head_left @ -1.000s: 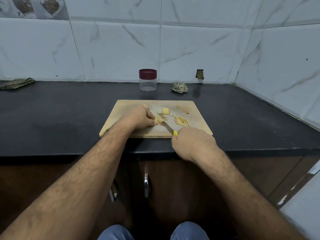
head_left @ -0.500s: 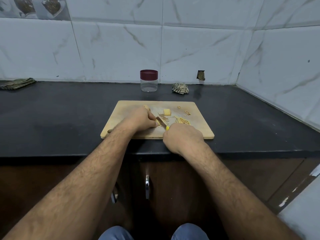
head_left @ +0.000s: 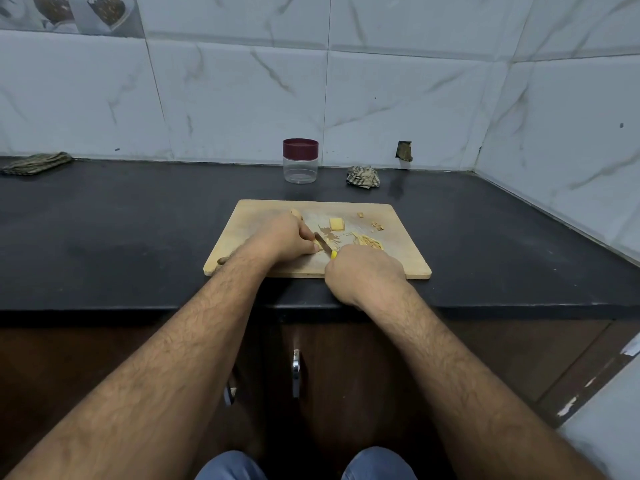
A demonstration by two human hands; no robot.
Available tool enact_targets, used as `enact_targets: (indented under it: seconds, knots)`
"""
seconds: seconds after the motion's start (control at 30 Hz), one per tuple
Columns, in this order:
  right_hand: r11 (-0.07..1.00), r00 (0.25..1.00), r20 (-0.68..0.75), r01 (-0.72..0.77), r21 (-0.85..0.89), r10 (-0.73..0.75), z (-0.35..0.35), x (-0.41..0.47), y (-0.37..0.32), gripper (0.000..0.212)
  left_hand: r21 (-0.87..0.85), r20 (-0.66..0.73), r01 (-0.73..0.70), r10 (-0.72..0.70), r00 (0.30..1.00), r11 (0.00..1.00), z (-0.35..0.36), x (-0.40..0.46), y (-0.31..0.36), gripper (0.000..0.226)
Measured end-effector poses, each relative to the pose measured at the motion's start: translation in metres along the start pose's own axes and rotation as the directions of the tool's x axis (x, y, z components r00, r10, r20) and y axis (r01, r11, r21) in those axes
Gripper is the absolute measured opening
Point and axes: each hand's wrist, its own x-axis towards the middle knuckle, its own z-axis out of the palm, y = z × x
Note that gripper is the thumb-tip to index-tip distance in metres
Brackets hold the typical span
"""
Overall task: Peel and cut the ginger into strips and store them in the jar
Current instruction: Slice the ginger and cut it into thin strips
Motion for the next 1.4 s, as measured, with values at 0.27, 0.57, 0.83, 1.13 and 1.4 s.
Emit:
enact_targets:
  seconds: [0.27, 0.57, 0.83, 1.13, 1.4]
  knots:
    - [0.996, 0.999, 0.035, 0.029, -0.080, -0.026, -0.003, -0.005, -0.004, 0.034, -0.006, -0.006, 0.011, -0.011, 1.000, 1.000, 0.000, 0.001, 0.000, 0.027]
    - [0.998, 1.000, 0.020, 0.004, -0.069, -0.002, 0.007, -0.024, 0.017, 0.027, -0.005, -0.008, 0.031, -0.031, 0.999, 1.000, 0.000, 0.002, 0.000, 0.030]
    - [1.000, 1.000, -0.005, 0.012, -0.014, -0.012, 0.002, -0.023, 0.016, 0.029, -0.012, -0.012, 0.044, -0.045, 0.999, 0.999, 0.001, 0.002, -0.003, 0.032]
    - [0.999, 0.999, -0.013, 0.038, -0.017, -0.038, -0.003, -0.009, 0.003, 0.030, 0.011, -0.025, 0.045, -0.045, 0.999, 0.999, 0.003, 0.005, -0.003, 0.014]
    - [0.996, 0.999, -0.016, 0.050, -0.073, -0.051, -0.002, -0.006, -0.004, 0.033, 0.008, -0.008, 0.054, -0.054, 0.998, 0.998, 0.003, 0.009, -0.005, 0.017]
